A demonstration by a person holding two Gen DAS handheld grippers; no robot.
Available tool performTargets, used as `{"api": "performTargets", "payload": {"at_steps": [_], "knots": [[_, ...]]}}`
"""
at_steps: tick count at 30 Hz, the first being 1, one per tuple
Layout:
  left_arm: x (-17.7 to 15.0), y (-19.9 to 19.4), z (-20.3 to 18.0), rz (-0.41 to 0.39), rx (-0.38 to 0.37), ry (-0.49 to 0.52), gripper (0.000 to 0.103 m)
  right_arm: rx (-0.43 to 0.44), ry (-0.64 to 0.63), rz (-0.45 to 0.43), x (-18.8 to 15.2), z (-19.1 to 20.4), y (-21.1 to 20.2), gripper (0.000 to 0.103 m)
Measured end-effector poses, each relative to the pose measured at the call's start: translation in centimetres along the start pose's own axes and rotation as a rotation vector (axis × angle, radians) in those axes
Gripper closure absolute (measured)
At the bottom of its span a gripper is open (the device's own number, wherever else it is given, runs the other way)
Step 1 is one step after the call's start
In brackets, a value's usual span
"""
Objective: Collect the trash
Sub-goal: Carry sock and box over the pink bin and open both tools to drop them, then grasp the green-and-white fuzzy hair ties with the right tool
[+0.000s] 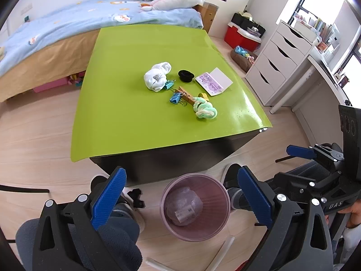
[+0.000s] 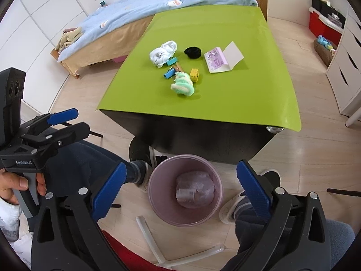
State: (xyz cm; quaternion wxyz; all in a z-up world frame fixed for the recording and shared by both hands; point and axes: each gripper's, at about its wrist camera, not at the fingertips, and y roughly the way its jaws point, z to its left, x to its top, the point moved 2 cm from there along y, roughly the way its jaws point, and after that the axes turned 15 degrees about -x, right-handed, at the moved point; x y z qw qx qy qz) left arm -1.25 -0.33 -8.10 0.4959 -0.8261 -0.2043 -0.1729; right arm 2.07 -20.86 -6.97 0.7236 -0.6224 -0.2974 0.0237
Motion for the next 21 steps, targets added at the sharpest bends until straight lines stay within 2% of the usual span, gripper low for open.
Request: {"api": "performTargets", "payload": {"at_steps": [12,21], "knots": [[1.4,-0.5,-0.2,-0.027,0.019,0.044,0.008,-0.008,0.005,-0.050,3.5,-0.2,-0.1,0.006],[3.1,-1.0,-0.1,-0.057,0.038,0.086,0.008,-0.021,-0.008,-0.028,8.1,0.5,2.7,0.006]]}}
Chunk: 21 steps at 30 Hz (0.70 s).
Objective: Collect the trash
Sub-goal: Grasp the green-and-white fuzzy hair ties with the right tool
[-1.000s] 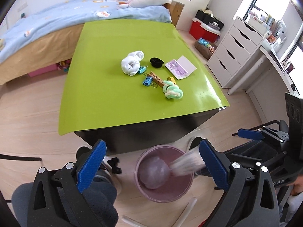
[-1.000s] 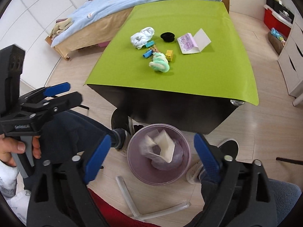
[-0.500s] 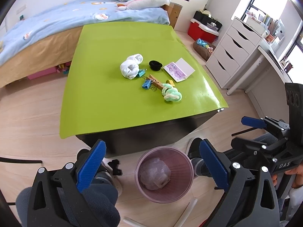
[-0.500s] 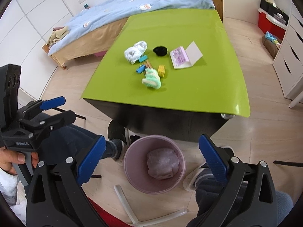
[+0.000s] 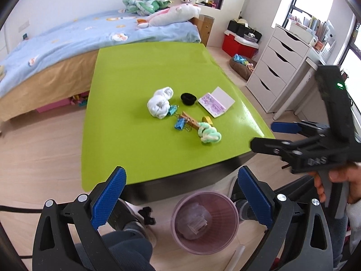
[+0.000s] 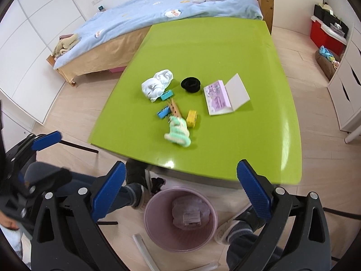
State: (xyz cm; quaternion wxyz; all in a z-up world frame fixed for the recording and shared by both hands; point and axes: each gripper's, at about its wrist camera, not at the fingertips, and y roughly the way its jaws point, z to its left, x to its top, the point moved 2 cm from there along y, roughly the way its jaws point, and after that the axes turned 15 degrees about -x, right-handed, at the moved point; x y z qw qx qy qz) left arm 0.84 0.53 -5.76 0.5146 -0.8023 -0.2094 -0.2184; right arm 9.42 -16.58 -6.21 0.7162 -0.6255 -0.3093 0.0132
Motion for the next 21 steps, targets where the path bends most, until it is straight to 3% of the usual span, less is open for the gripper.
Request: {"api": "performTargets", "payload": {"at_steps": [11,13,17,21], "knots": [[1.1,0.2,1.1,0.006,0.010,-0.008,0.008,-0.021,-0.048,0.108,2.9,1.8,6.0,0.009],[1.2,0.3,1.3,0.007,0.016,-0.013,0.008,-0.020,-0.053,0.130,3.0,2.1,6.9,0.019],[1.4,0.5,1.8,0.011,0.020,-0.021,0.008,-0.012,-0.058,0.162,3.2,2.6,8.4,0.028],[1.8,0.8,2.2,0.017,0.023,-0.019,0.008,-0.014,-0.067,0.177,3.4,2.9,9.2,0.046]]}}
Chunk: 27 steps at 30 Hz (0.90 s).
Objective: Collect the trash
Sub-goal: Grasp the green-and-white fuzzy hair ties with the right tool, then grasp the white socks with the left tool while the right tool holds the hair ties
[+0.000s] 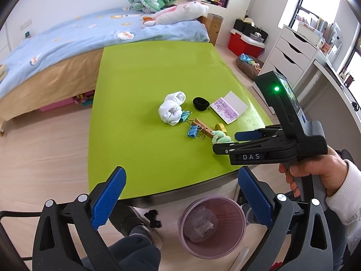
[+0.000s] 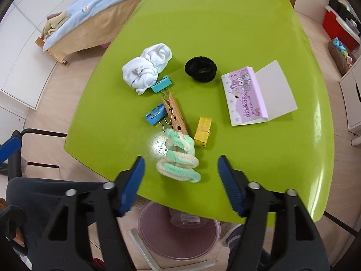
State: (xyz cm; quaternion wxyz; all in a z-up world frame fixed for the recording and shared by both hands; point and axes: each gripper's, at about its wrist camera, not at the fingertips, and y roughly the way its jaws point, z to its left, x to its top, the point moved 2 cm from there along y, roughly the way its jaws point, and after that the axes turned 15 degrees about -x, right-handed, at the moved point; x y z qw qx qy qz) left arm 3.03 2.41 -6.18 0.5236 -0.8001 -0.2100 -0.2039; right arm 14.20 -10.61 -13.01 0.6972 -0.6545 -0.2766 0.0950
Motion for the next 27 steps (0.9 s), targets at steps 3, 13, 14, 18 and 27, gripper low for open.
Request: {"api": "performTargets", "payload": {"at_steps": [3,13,14,18,27], "knots": [[0.4,0.3,0.2,0.004,0.001,0.004,0.008,-0.004,0.001,0.003,0.1,-0.1,0.2,0.065],[2.7,2.0,0.6,0.019,0.001,0.028,0.008,0.017,0.024,-0.045,-0.5,-1.3,-1.6,0.071],[3.1,2.4,0.8,0.025,-0.001,0.028,0.008,0.021,0.030,-0.052,-0.6,-1.4,-1.9,0.071],[4.8,4.4,1.6,0.053,0.003,0.032,0.008,0.037,0.053,-0.076,-1.1,-2.2,-3.5,0.071],[8.6,9.8,3.7,0.151,0.019,0.016,0.008,0.040,0.094,-0.094,-2.3,-4.1,-5.2,0.071]]}}
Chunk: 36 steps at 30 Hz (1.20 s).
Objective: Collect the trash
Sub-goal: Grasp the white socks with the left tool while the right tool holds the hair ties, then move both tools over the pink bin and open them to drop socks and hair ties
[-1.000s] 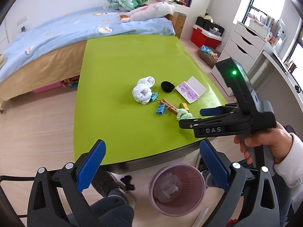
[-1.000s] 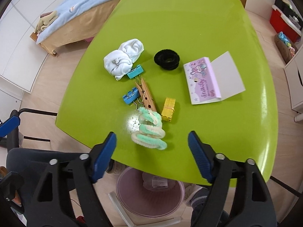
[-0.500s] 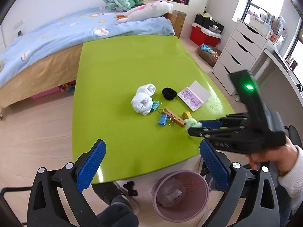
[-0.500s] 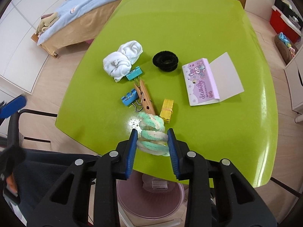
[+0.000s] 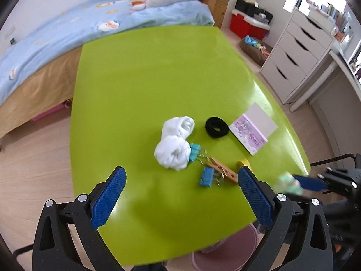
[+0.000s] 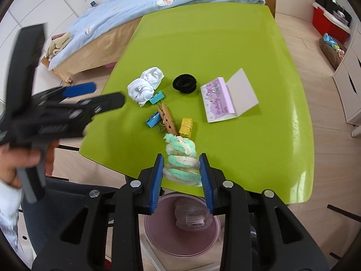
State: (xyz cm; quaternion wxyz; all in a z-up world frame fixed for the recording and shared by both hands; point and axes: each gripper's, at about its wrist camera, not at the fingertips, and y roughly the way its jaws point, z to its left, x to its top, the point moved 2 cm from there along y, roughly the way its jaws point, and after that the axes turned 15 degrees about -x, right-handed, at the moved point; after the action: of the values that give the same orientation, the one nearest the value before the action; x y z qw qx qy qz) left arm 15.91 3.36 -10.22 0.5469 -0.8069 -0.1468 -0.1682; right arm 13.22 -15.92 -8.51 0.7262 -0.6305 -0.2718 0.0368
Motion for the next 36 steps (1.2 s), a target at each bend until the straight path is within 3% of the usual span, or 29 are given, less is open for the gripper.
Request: {"api": "performTargets", "payload": {"at_steps": [11,13,15,19,29,36], "knots": [[2.9,4.5,2.5,0.093,0.032,-0.076,0.008,-0.020,0.024,-0.003,-0.5,-1.3,-0.8,0.071],[2.9,4.9,2.8,0.100,0.030,-0.083,0.026,-0.022,0.027,-0.003,-0.5,-1.5,-0.9,0.071],[2.8,5.5,3.2,0.117,0.004,-0.115,0.035,-0.024,0.030,-0.003,-0.5,-1.7,-0.8,0.071],[2.5,5.7,3.4,0.116,-0.019,-0.130,0.067,-0.026,0.031,-0.004,-0.4,-1.7,-0.7,0.071],[1.4,1.2,2.0,0.010,0.021,-0.064,0.071,-0.028,0.021,-0.018,-0.8,-1.2,-1.1,0.071],[-2.6,-2.0,-1.2,-0.022,0.001,-0.016,0.071,-0.043,0.000,-0.038,-2.0,-0.7,-2.2,0.071]]}}
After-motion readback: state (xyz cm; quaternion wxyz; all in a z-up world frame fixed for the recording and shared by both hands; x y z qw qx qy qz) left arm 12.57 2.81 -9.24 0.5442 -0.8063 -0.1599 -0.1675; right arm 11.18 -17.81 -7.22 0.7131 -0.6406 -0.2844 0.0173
